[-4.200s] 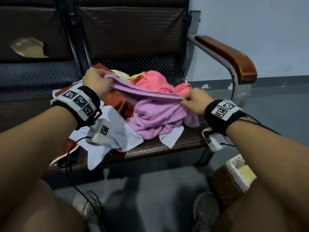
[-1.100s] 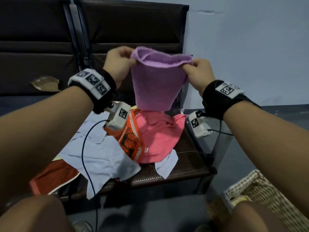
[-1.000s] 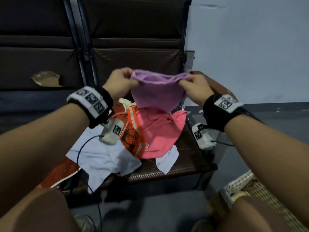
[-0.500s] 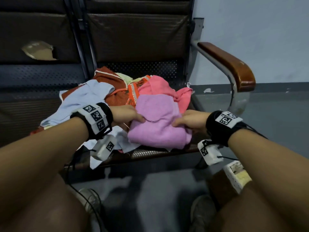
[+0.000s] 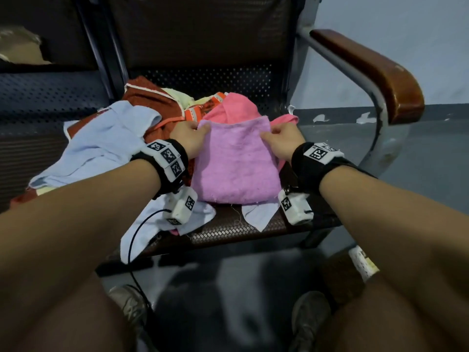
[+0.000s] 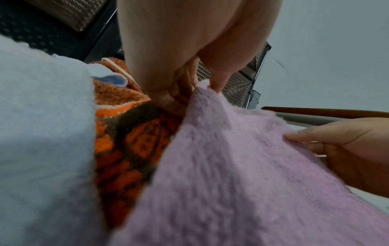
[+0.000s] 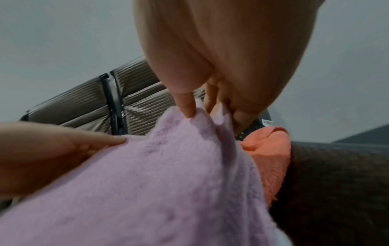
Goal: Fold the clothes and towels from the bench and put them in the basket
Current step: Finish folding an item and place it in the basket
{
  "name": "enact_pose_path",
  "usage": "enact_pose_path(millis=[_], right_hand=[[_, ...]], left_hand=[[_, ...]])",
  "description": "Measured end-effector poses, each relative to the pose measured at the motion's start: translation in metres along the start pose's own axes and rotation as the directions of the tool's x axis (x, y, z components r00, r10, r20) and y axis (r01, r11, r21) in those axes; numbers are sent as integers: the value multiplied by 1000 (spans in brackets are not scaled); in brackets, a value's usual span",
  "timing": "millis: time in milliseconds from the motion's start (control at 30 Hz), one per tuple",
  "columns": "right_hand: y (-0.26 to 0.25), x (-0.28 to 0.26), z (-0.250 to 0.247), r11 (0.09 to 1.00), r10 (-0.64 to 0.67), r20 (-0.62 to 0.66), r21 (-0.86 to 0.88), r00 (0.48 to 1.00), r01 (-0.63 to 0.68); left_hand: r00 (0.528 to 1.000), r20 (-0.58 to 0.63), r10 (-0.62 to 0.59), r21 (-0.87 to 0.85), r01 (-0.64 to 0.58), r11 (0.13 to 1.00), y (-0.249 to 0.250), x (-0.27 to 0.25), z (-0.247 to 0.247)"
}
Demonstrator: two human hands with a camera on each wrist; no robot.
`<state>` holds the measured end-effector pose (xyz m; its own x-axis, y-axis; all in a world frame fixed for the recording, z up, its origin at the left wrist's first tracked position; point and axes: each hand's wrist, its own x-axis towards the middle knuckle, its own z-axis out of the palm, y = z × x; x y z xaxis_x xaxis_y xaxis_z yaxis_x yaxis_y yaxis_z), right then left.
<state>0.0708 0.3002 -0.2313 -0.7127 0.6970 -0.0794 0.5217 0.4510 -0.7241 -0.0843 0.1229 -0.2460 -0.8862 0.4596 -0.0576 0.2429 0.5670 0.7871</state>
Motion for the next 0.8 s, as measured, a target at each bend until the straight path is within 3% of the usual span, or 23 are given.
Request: enact_pose_path(millis=[67, 167, 233, 300, 367, 400, 467, 600, 700, 800], right_hand=[[-2, -5, 0, 998, -28, -28, -48, 999, 27], [-6, -26, -6, 965, -229, -11, -134, 973, 225], [-4, -46, -8, 896, -381, 138, -190, 914, 402], [5, -65, -7, 831, -428, 323, -226, 844, 508], [16, -76, -5, 750, -404, 454, -333, 794, 572], [23, -79, -4, 718, -381, 485, -380, 787, 582], [31, -83, -3, 713, -347, 493, -414, 798, 566], [34, -83, -2, 724, -351, 436, -434, 828, 536], [31, -86, -1, 723, -364, 416, -438, 833, 535], [27, -87, -1, 706, -371, 351, -496, 860, 506]], left_hand=[[998, -56, -8, 16, 9, 1000, -2, 0, -1], [989, -121, 83, -26, -87, 996, 1, -13, -11], [977, 18, 213, -87, -211, 974, 3, -32, -18], [908, 253, 334, -73, -326, 942, -4, -52, -23], [790, 451, 416, 120, -515, 849, -15, -68, -23], [737, 519, 432, 217, -603, 768, -22, -74, -21], [699, 573, 429, 321, -673, 666, -33, -82, -17], [767, 405, 498, 406, -639, 653, -34, -85, -14], [814, 255, 522, 406, -580, 706, -23, -89, -17], [835, 225, 503, 311, -551, 775, -17, -91, -22]])
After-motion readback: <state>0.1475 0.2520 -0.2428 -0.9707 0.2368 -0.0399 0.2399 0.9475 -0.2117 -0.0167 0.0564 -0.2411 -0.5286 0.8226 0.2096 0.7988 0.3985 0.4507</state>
